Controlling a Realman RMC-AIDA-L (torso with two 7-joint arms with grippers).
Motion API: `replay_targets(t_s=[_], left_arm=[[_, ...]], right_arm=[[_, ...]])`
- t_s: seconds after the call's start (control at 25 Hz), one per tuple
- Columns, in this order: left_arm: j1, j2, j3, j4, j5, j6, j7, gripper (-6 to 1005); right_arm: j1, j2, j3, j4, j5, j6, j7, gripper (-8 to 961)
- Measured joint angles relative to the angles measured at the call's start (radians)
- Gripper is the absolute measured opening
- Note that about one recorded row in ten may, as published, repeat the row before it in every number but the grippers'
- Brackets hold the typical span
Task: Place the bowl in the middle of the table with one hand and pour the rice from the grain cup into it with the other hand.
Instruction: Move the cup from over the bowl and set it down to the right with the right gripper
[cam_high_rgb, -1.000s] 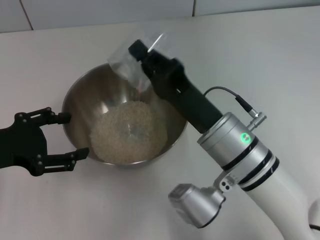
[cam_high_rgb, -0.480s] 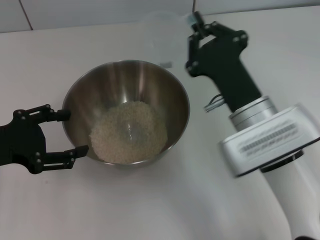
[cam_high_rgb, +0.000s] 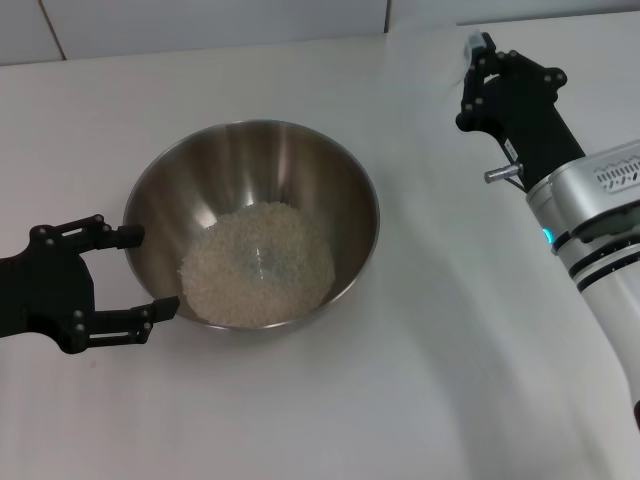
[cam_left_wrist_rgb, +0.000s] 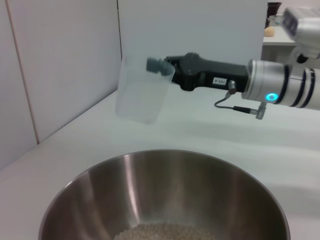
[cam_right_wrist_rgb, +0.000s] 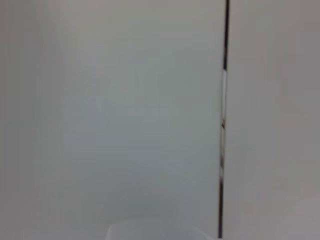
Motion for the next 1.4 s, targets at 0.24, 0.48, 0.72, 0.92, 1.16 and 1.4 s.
replay_targets(t_s=[0.24,0.48,0.72,0.92,1.16,1.4], left_arm=[[-0.003,-0.001,0.001,-0.001,0.000,0.000,0.000,859],[-0.004,-0.001,0.001,-0.001,0.000,0.000,0.000,860],[-0.004,0.000,0.001,-0.003,0.000,0.000,0.000,860],[-0.006,-0.001,0.004,-0.009,0.000,0.000,0.000,860],[-0.010,-0.001,0.004,-0.015,0.000,0.000,0.000,860],[-0.020,0.000,0.004,-0.029,0.004,0.000,0.000,859]], right_arm=[[0.047,0.001,-0.007,-0.104,-0.006,0.125,0.080,0],[0.055,0.000,-0.011,-0.116,-0.026,0.207,0.083,-1],[0.083,0.000,-0.012,-0.130,-0.099,0.283,0.084,0],[0.089,0.001,-0.012,-0.134,-0.104,0.292,0.085,0],[0.092,0.000,-0.010,-0.138,-0.104,0.327,0.085,-1],[0.080,0.000,-0.009,-0.132,-0.104,0.321,0.086,26]])
